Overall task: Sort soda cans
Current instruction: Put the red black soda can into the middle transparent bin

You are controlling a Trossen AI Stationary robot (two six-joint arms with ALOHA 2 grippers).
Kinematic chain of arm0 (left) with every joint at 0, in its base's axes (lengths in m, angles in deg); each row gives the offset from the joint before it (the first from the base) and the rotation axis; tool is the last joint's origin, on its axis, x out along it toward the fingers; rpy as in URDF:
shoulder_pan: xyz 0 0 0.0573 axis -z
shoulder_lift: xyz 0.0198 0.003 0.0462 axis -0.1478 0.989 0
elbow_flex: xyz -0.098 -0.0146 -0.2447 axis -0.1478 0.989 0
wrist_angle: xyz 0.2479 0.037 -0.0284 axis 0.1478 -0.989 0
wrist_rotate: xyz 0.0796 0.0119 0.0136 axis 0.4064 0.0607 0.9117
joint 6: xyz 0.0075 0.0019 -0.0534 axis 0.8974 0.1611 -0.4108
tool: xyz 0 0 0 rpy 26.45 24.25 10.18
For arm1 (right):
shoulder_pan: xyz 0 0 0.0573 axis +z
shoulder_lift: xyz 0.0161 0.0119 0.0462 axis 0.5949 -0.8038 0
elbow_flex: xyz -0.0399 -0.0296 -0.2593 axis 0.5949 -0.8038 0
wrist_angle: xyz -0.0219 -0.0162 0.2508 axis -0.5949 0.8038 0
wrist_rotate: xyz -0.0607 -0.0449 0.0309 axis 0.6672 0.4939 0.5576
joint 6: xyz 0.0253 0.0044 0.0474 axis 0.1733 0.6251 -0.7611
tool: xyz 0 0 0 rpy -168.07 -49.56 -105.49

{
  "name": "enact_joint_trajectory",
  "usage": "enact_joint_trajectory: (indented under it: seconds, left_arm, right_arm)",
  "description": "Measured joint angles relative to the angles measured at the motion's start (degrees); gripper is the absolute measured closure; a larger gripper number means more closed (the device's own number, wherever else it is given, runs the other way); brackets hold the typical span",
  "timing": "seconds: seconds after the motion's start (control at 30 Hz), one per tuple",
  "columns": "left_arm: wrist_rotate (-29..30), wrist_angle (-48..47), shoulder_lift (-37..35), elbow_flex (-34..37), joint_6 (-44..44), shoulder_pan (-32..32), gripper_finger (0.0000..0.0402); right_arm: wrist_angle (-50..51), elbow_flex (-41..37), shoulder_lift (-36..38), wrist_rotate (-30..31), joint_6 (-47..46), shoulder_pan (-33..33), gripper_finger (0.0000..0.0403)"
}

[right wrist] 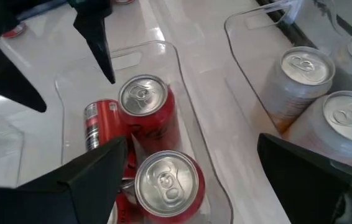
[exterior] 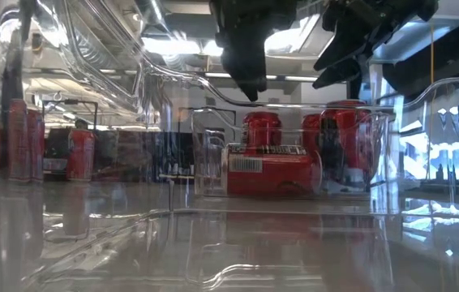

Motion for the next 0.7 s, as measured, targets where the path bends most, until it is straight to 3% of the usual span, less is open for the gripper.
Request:
enact_joint_trajectory:
  seconds: [0.13,0.3,0.4,0.7]
  left_arm:
    - [-0.03,3.92,-1.92,6.84,0.71,-0.16,0.0029]
    - [0.13,21.21,-11.10,22.71,1.17,-0.74,0.0029]
    - [-0.11,25.82,-15.18,28.56,-2.32,-1.92,0.0029]
    - [-7.19,25.52,-16.34,31.21,-10.09,-3.20,0.0029]
  right_arm:
    - [0.02,0.00,0.00,-1.93,-0.01,0.00,0.0043]
    - [0.04,0.00,0.00,-2.53,-0.02,0.02,0.0043]
    - [-0.39,0.00,0.00,-2.33,-0.02,0.00,0.0043]
    - [-3.86,0.00,0.00,-2.23,0.02,0.00,0.0043]
